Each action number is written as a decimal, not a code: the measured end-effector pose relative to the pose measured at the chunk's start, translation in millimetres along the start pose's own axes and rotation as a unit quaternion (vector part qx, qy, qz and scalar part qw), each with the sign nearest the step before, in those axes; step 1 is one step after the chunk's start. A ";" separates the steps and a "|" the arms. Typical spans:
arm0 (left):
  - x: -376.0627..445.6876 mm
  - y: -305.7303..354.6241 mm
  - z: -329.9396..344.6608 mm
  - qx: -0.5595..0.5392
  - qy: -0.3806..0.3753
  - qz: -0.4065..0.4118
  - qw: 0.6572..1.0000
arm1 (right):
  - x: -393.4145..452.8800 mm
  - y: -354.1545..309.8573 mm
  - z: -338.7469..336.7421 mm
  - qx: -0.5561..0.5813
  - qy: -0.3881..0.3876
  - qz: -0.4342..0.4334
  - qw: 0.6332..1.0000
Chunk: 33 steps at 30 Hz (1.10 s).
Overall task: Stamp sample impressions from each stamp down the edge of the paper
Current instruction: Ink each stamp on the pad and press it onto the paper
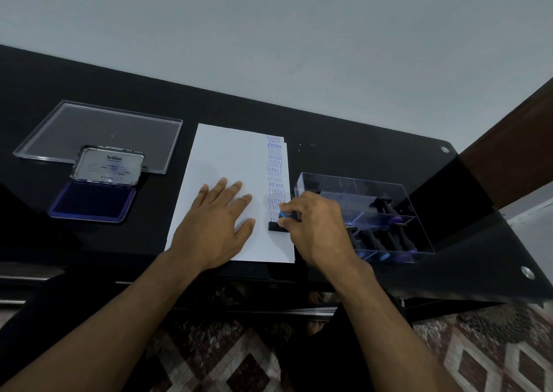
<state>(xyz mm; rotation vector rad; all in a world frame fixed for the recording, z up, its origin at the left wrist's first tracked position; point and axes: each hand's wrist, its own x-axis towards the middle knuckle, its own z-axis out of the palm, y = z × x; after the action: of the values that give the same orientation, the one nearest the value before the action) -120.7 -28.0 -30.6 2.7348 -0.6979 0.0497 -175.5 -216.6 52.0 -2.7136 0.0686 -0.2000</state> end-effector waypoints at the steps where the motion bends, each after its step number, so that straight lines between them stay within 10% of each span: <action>1: -0.2 -0.3 0.2 -0.001 0.000 0.000 1.000 | -0.1 0.3 -0.6 0.004 -0.001 0.003 1.000; 33: 0.2 -2.2 2.9 -0.002 0.007 0.001 1.000 | -0.2 -1.7 -2.0 0.025 0.001 0.017 1.000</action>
<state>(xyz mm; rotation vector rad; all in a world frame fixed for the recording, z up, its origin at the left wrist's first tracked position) -119.6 -27.1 -33.9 2.7281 -0.6951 0.0682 -176.0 -215.8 54.5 -2.6602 0.1087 -0.1929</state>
